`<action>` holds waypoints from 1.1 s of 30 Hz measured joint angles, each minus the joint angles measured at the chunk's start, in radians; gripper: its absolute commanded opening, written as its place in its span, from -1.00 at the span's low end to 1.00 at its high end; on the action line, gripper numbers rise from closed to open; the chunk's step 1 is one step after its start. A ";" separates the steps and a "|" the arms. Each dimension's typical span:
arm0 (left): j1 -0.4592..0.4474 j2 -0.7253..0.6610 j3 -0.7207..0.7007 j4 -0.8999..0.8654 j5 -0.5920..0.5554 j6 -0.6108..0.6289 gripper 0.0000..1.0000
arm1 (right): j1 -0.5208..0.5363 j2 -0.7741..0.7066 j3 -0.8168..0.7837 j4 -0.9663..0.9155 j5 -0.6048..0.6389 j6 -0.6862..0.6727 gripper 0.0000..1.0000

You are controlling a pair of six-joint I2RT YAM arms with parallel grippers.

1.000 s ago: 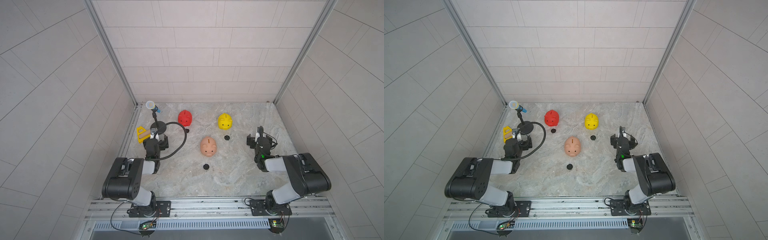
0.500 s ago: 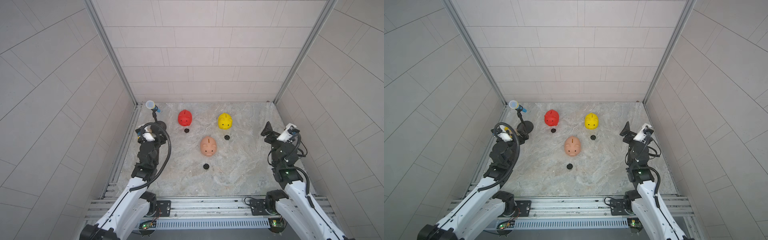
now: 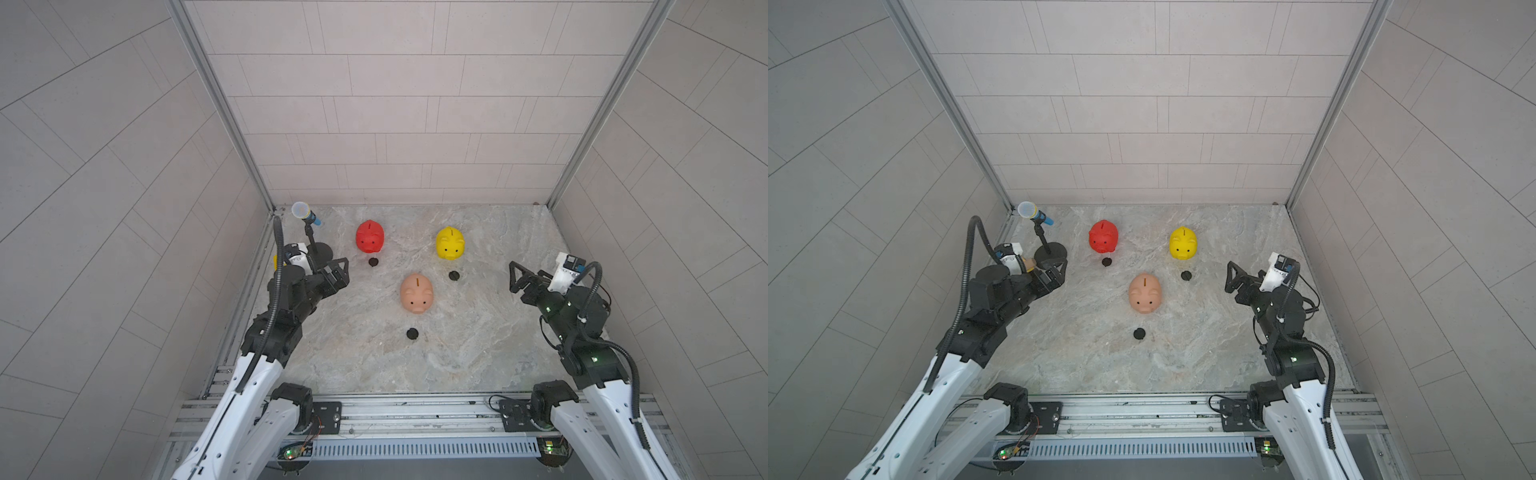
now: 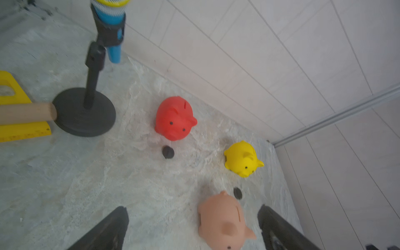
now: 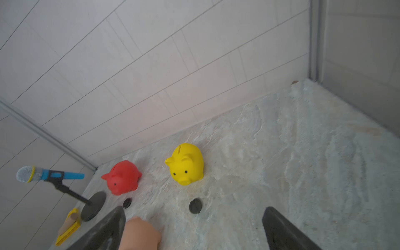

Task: Close piggy banks
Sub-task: Turn over the piggy bank at the center of the board.

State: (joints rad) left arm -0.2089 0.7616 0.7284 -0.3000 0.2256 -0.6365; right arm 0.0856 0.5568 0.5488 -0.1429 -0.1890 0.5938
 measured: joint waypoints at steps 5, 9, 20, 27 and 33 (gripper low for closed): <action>-0.001 0.059 -0.013 -0.095 0.195 0.031 0.93 | 0.005 0.097 -0.052 0.050 -0.216 0.092 0.96; -0.037 0.126 -0.047 -0.101 0.275 0.024 0.90 | 0.013 0.203 -0.134 0.153 -0.341 0.169 0.93; -0.267 0.355 0.048 -0.076 0.267 0.026 0.73 | 0.084 0.504 -0.220 0.543 -0.473 0.254 0.79; -0.308 0.465 0.170 -0.090 0.222 0.054 0.66 | 0.115 0.633 -0.270 0.774 -0.443 0.274 0.78; -0.359 0.581 0.226 -0.090 0.206 0.076 0.54 | 0.165 0.778 -0.274 0.946 -0.431 0.272 0.67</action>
State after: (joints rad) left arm -0.5678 1.3430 0.9546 -0.3904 0.4320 -0.5606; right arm 0.2508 1.3346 0.2745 0.8032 -0.6197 0.8661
